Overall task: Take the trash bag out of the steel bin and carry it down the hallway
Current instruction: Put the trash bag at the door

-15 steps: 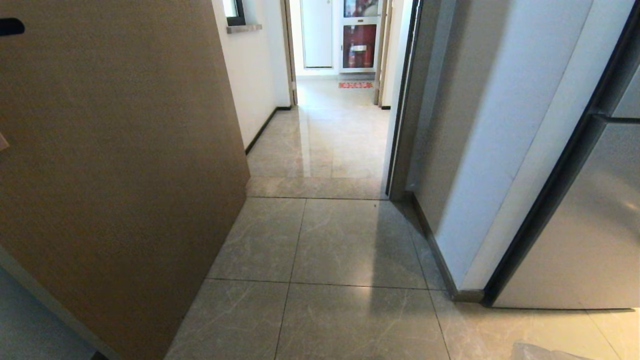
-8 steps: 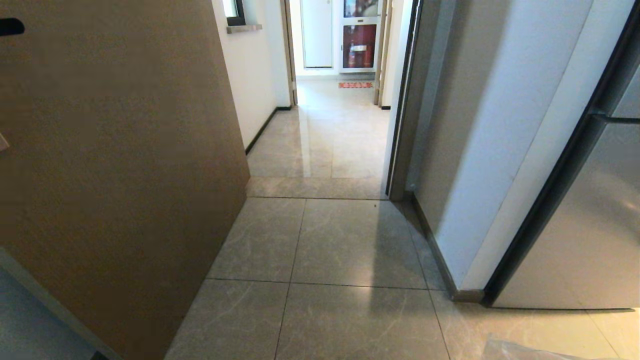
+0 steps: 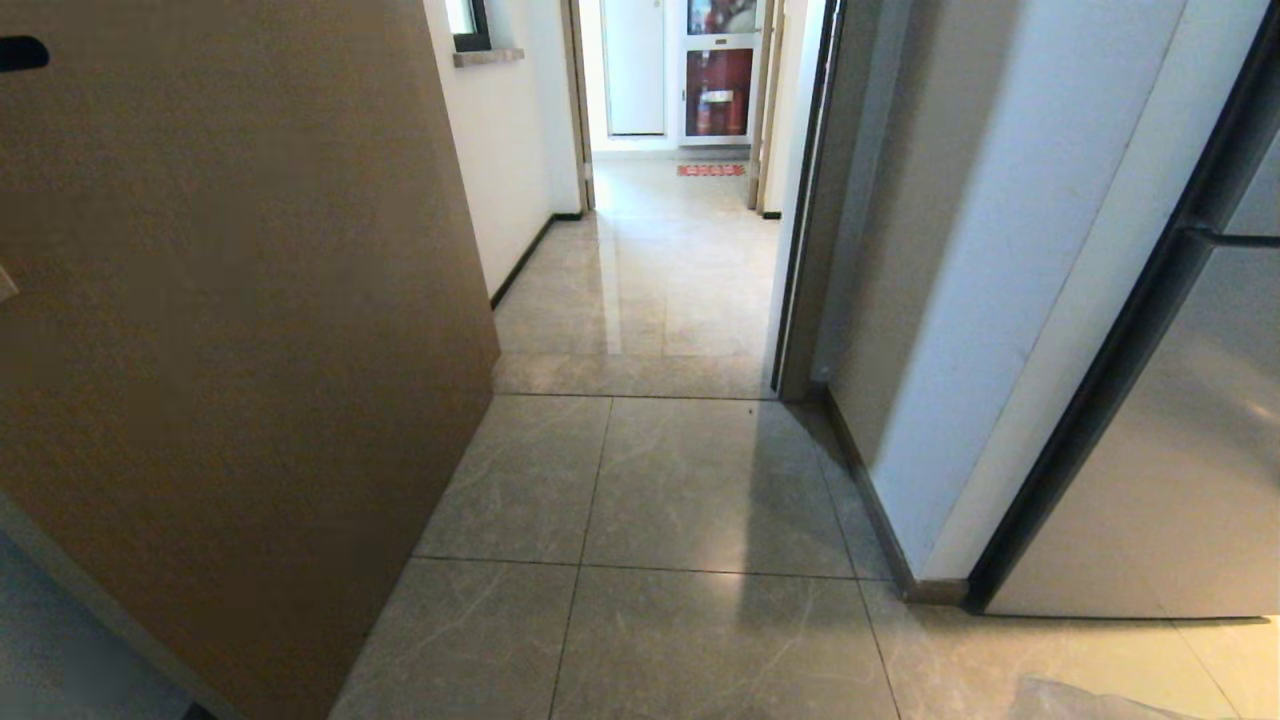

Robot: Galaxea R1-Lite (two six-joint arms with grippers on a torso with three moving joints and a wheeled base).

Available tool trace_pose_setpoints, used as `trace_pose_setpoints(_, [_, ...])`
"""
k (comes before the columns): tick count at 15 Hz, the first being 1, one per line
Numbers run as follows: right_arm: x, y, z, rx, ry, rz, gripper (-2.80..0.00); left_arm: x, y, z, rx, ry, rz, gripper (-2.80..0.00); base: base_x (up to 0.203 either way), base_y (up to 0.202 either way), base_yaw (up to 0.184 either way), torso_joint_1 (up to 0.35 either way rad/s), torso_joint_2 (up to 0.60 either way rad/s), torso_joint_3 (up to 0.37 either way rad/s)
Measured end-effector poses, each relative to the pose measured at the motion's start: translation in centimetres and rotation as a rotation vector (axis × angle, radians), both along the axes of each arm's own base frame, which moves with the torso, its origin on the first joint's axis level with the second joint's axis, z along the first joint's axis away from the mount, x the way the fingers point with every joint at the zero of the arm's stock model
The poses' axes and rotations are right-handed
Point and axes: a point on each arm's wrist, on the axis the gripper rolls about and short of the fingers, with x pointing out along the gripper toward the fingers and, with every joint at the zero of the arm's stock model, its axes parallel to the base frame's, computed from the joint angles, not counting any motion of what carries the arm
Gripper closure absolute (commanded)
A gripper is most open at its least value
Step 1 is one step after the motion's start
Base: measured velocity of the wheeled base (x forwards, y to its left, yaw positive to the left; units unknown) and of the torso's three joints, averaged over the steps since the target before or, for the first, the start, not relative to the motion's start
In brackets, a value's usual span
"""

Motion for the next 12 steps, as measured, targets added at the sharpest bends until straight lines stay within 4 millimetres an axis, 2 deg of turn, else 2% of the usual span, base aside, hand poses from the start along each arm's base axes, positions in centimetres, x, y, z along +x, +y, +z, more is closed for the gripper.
trace_pose_setpoints(4, [0.0, 0.0, 0.0, 0.0, 0.0, 0.0, 0.0, 0.0, 0.0, 0.0, 0.003, 0.0, 0.0, 0.0, 0.0, 0.0, 0.0, 0.0, 0.0, 0.0])
trace_pose_setpoints(12, [0.0, 0.0, 0.0, 0.0, 0.0, 0.0, 0.0, 0.0, 0.0, 0.0, 0.003, 0.0, 0.0, 0.0, 0.184, 0.0, 0.0, 0.003, 0.0, 0.003])
